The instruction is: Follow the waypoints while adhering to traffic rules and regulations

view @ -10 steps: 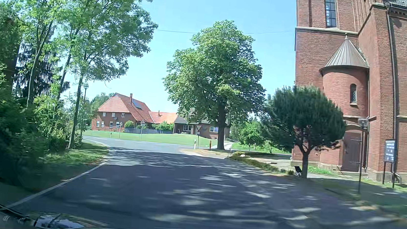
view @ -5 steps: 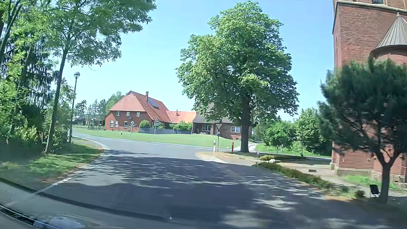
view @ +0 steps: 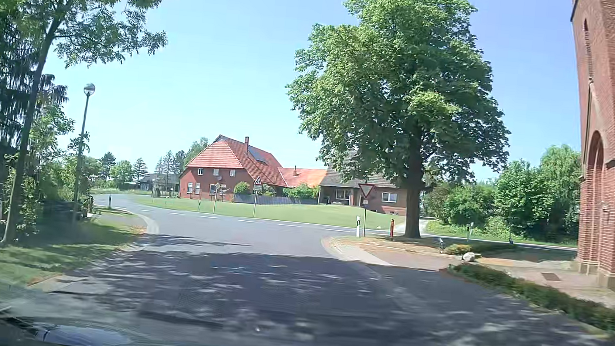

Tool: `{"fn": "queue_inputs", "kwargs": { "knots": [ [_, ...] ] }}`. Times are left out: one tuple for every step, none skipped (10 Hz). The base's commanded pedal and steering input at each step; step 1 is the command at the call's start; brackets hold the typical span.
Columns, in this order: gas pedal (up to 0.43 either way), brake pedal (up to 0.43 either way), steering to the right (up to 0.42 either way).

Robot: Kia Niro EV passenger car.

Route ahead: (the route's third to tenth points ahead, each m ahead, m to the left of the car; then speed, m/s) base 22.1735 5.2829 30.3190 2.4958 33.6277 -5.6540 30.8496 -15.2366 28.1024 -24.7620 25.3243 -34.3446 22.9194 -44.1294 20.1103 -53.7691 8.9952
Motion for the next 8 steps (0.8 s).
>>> {"fn": "queue_inputs", "kwargs": {
  "knots": [
    [0.0,0.012,-0.068],
    [0.0,0.018,-0.068],
    [0.0,0.03,-0.068],
    [0.0,0.043,-0.068],
    [0.0,0.049,-0.068],
    [0.0,0.067,-0.068],
    [0.0,0.085,-0.067],
    [0.0,0.098,-0.065]
  ]
}}
